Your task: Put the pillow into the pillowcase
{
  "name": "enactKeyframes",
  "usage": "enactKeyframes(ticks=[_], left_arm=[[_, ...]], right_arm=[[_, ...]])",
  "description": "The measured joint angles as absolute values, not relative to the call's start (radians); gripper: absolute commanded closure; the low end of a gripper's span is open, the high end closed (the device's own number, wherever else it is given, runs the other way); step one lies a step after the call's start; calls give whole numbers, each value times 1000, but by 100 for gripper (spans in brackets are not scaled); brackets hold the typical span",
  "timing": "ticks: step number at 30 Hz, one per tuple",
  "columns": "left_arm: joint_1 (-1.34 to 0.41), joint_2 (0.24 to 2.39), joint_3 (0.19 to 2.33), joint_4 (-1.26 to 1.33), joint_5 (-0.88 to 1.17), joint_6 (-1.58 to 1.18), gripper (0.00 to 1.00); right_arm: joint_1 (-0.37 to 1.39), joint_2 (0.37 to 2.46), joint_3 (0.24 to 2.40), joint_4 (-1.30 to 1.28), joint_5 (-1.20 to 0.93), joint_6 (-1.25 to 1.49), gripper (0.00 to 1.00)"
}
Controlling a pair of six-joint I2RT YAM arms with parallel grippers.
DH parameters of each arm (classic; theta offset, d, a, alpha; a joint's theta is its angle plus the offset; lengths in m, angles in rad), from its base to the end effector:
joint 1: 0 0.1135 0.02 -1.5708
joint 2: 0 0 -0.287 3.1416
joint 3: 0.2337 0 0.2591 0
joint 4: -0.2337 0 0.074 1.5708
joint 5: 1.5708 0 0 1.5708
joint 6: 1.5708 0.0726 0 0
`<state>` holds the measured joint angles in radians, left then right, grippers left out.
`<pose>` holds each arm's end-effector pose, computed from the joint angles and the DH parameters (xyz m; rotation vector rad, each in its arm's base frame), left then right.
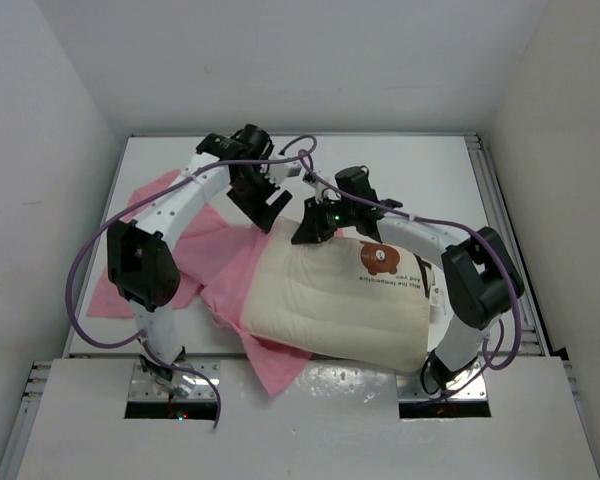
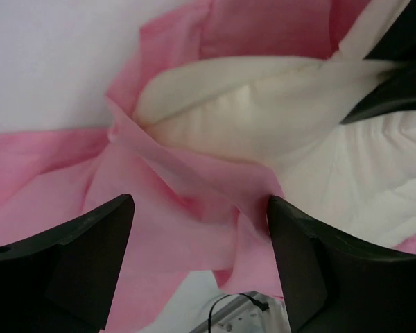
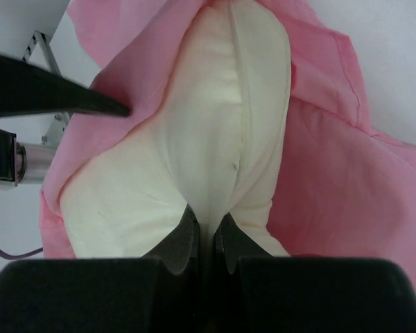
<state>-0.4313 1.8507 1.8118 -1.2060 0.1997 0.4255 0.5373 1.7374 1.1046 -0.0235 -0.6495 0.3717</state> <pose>0.3573 -0.1803 0.3020 1.2066 2.5308 -0.2822 0.3304 0.2480 0.2154 -0.5736 2.2754 1.2003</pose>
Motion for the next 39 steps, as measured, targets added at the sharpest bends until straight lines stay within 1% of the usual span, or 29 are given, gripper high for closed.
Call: enactKeyframes(ticks=[3, 4, 6, 7, 10, 15, 21, 30, 34, 39], left_arm=[[-432, 1837, 1754, -1219, 213, 424, 28], [-432, 1833, 1736, -1213, 221, 422, 35], [-432, 1833, 1705, -1203, 250, 414, 46], [-432, 1835, 1694, -1197, 268, 411, 63], [-431, 1843, 1683, -1170, 321, 398, 100], [-393, 1863, 1726, -1131, 371, 368, 100], [-333, 1831, 1774, -1038, 332, 313, 100], [-422, 1770, 1756, -1028, 340, 368, 100], [-439, 1766, 1755, -1028, 352, 404, 100], [-443, 1761, 1750, -1030, 386, 481, 100]], right_arm=[[537, 1737, 1102, -20, -645, 381, 100], [537, 1737, 1101, -19, -643, 384, 100], [537, 1737, 1098, -15, -638, 389, 100], [537, 1737, 1097, -15, -636, 390, 100], [537, 1737, 1092, -9, -630, 390, 100], [530, 1737, 1090, -15, -614, 374, 100], [545, 1697, 1093, -53, -565, 284, 100], [600, 1686, 1135, -54, -534, 266, 100], [600, 1687, 1139, -4, -537, 323, 100], [543, 1707, 1048, 184, -506, 546, 100]])
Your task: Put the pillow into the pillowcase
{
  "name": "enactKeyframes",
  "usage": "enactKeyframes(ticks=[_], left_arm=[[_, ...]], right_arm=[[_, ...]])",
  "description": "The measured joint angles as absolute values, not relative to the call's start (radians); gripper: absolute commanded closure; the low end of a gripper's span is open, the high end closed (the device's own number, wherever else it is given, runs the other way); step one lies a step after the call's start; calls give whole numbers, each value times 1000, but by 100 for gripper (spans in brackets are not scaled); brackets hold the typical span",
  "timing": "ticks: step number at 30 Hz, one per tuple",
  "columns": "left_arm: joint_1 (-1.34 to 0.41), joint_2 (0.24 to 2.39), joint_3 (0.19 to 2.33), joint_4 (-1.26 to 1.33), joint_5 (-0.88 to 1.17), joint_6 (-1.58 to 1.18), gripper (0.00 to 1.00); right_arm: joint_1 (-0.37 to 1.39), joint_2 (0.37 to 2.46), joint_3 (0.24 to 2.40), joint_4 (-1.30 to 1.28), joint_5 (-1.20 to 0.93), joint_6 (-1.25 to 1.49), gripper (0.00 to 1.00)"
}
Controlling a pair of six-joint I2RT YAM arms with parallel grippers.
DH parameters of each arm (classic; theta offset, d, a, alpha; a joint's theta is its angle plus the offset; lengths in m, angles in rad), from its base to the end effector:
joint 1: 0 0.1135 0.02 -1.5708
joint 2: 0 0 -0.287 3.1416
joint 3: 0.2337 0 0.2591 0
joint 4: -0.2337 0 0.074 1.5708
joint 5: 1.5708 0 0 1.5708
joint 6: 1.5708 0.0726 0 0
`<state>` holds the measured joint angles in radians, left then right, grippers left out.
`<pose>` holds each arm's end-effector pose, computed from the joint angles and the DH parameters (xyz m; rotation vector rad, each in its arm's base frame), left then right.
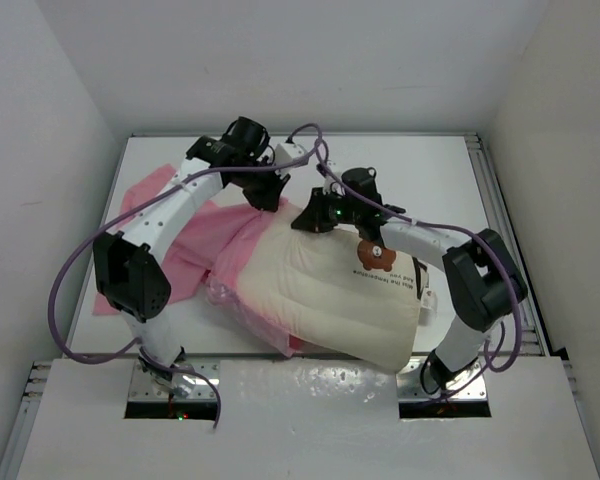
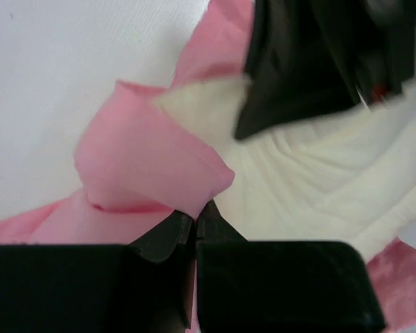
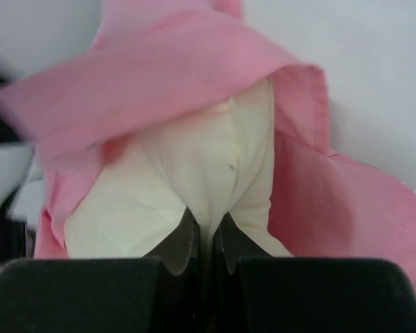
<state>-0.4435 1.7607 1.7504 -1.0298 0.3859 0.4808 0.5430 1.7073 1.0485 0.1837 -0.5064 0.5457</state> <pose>0.3481 -0.1956 0.3309 1.2653 2.2346 -0.4880 0.3391 0.2458 0.2281 -0.3399 2.1719 1.1668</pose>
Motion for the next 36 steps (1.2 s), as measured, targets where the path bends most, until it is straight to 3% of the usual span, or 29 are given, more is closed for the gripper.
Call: enactKeyframes(ticks=[7, 8, 9, 10, 11, 12, 13, 15, 17, 19, 20, 21, 22, 23, 24, 25, 26, 27, 29, 31, 34, 36], left_arm=[[-477, 1718, 1697, -1017, 370, 574, 100], [-485, 1718, 1694, -1006, 360, 580, 96], [-493, 1718, 1686, -988, 344, 588, 87], [-502, 1718, 1673, -968, 329, 592, 59], [-508, 1718, 1662, -963, 321, 597, 46], [-512, 1719, 1651, -962, 310, 595, 37], [-514, 1722, 1648, -968, 298, 588, 21], [-514, 1726, 1649, -971, 279, 577, 13], [-498, 1726, 1649, -976, 263, 561, 12], [-462, 1720, 1645, -978, 236, 551, 19], [-445, 1710, 1634, -976, 219, 545, 27], [-430, 1692, 1614, -979, 204, 540, 48], [-414, 1666, 1582, -983, 188, 531, 57], [-401, 1634, 1542, -992, 173, 525, 62], [-397, 1597, 1494, -992, 163, 518, 62], [-401, 1561, 1442, -1002, 158, 513, 58], [-413, 1531, 1394, -1007, 156, 509, 38], [-422, 1512, 1359, -1010, 155, 503, 27], [-454, 1471, 1248, -1014, 152, 478, 13], [-468, 1467, 1177, -1002, 149, 449, 9], [-450, 1467, 1098, -927, 135, 408, 8], [-441, 1470, 1063, -870, 125, 384, 15]], right_arm=[[411, 1763, 981, 311, -333, 836, 100], [399, 1773, 987, 307, -315, 860, 100], [389, 1784, 1000, 298, -305, 875, 81], [382, 1800, 1019, 279, -294, 878, 61], [378, 1818, 1043, 262, -277, 878, 37], [372, 1839, 1075, 241, -255, 867, 25], [363, 1860, 1113, 216, -241, 835, 2], [350, 1876, 1177, 150, -226, 773, 1], [342, 1853, 1205, 100, -204, 678, 1], [345, 1783, 1180, 59, -183, 594, 1], [350, 1733, 1149, 50, -172, 548, 6], [358, 1677, 1114, 38, -160, 505, 28], [369, 1608, 1076, 20, -156, 449, 85], [387, 1551, 1050, -4, -152, 397, 91], [410, 1505, 1033, -25, -137, 361, 88], [447, 1461, 1016, -37, -114, 323, 57], [495, 1425, 996, -43, -91, 289, 29], [532, 1407, 981, -47, -76, 268, 2], [661, 1366, 926, -54, -42, 196, 1], [759, 1346, 863, -58, -20, 162, 1], [865, 1330, 757, -79, 33, 130, 1], [902, 1338, 718, -111, 76, 123, 1]])
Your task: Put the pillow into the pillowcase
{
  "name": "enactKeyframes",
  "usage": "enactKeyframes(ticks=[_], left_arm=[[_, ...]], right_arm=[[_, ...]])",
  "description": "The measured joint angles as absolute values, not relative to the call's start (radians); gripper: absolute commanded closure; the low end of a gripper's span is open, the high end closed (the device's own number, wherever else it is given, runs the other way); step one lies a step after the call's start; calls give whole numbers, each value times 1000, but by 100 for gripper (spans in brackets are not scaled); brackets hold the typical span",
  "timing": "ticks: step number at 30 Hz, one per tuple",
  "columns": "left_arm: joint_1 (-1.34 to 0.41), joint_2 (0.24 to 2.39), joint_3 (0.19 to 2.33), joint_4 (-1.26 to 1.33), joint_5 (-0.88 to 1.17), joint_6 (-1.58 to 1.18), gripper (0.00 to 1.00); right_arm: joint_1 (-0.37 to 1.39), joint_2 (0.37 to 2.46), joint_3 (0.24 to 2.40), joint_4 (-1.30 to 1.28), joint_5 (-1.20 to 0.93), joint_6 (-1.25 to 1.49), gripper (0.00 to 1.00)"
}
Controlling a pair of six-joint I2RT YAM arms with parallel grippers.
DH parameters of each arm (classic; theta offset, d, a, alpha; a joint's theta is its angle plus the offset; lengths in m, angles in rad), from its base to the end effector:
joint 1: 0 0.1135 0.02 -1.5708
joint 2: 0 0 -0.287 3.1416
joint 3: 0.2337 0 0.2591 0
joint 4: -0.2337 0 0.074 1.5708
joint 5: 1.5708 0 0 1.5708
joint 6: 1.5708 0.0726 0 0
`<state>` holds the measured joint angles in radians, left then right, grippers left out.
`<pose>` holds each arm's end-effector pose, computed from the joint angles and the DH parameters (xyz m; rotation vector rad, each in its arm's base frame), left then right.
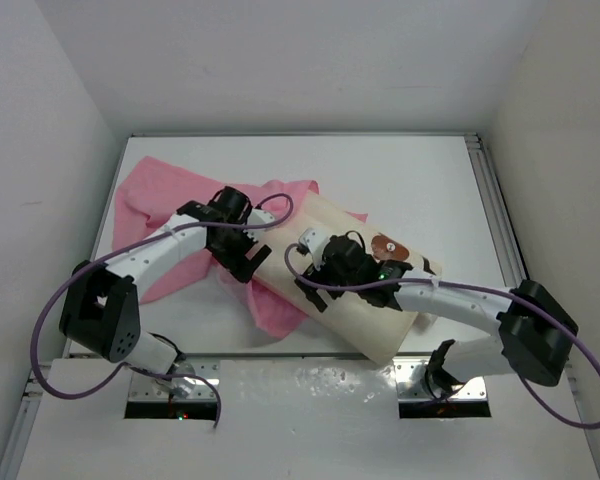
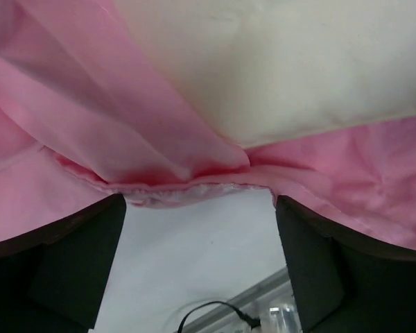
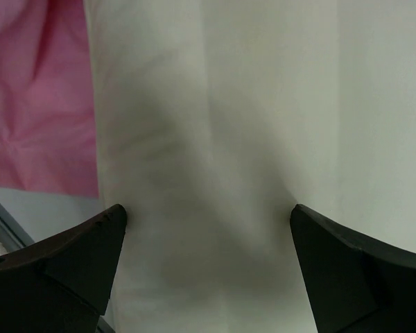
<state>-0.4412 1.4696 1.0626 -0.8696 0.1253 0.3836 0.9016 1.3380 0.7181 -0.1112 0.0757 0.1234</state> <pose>0.2571 -0.1314 0.2146 1.1646 2.5961 -0.1906 0.1921 0.2341 0.1974 -0.8507 2.1792 0.4348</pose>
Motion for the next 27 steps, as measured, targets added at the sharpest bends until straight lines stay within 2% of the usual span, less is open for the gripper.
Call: enactKeyframes(ticks=[1, 2, 4, 5, 6, 7, 8, 13, 18, 23, 27], left_arm=[[-440, 1472, 1052, -847, 119, 377, 20], [-441, 1476, 1042, -824, 114, 371, 37], [-450, 1482, 1016, -767, 106, 355, 54], [-452, 1483, 997, -738, 105, 355, 68], [-453, 1485, 979, -723, 104, 353, 75], [-453, 1488, 962, -711, 105, 356, 96], [-453, 1491, 950, -705, 108, 352, 100], [-459, 1492, 943, -675, 131, 366, 100], [-463, 1443, 962, -684, 142, 389, 100], [-521, 1351, 1099, -749, 207, 459, 100], [-588, 1331, 1176, -775, 303, 535, 100]], right_arm=[[911, 1346, 713, -123, 90, 123, 1], [924, 1359, 713, -128, 107, 124, 1], [944, 1394, 717, -114, 136, 131, 1], [952, 1413, 719, -103, 152, 139, 6], [959, 1436, 719, -88, 165, 146, 48], [960, 1462, 724, -74, 181, 155, 88], [961, 1491, 732, -61, 193, 164, 100], [938, 1615, 833, -17, 230, 244, 100], [837, 1608, 849, 71, 147, 350, 100], [707, 1579, 854, 173, 92, 505, 100], [703, 1589, 892, 281, 74, 609, 100]])
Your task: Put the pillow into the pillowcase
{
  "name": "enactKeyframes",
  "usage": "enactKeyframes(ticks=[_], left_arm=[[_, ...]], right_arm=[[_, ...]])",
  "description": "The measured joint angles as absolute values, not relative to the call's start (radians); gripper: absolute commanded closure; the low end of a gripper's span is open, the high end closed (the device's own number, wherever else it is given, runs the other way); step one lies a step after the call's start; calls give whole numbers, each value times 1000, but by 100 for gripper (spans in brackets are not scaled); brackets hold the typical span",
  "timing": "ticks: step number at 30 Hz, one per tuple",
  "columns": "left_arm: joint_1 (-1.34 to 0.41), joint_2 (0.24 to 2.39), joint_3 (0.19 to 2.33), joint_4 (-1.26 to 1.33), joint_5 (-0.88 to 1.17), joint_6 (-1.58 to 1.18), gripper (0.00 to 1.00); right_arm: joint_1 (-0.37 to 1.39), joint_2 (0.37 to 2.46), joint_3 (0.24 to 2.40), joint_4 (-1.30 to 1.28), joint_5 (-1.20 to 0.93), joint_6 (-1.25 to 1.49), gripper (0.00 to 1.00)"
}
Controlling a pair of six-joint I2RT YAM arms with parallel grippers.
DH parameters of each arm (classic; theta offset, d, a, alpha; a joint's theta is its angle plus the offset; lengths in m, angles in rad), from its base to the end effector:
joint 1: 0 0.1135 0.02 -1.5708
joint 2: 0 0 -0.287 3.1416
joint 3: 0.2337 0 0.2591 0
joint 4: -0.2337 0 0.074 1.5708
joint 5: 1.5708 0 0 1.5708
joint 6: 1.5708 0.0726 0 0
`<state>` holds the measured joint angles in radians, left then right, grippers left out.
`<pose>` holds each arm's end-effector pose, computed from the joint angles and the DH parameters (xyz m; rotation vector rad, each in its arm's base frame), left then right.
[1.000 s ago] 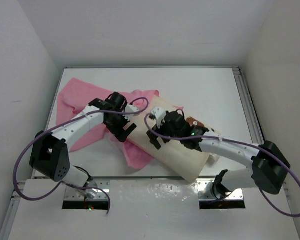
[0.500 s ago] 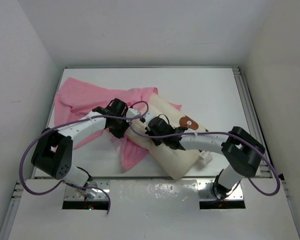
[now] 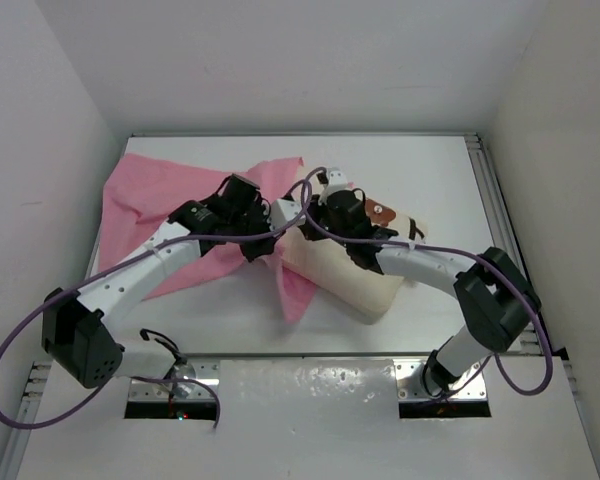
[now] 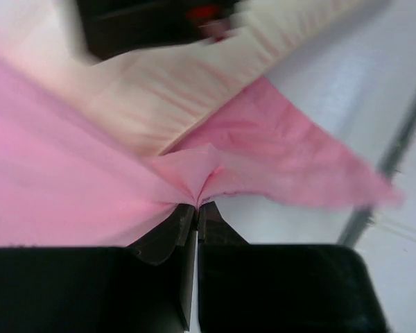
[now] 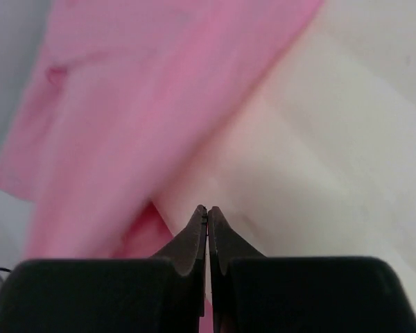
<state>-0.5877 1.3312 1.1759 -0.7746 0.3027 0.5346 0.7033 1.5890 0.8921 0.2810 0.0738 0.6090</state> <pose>0.2342 -0.1821 0.2977 1.4268 2.0339 -0.4002 0.3016 0.2488 0.2255 -0.0478 2.0693 0.7619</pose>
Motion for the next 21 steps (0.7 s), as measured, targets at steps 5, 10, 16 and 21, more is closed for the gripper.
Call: enactKeyframes(ticks=[5, 10, 16, 21], left_arm=[[-616, 1346, 1179, -841, 400, 597, 35], [-568, 1351, 1206, -920, 396, 630, 0], [-491, 1411, 1370, -859, 273, 516, 37], [-472, 1662, 1623, -778, 178, 379, 26]], right_arm=[[722, 1629, 925, 390, 49, 685, 92], [686, 1604, 854, 366, -6, 684, 30], [447, 1600, 1010, 99, -72, 625, 27], [304, 1778, 1349, -85, -172, 511, 20]])
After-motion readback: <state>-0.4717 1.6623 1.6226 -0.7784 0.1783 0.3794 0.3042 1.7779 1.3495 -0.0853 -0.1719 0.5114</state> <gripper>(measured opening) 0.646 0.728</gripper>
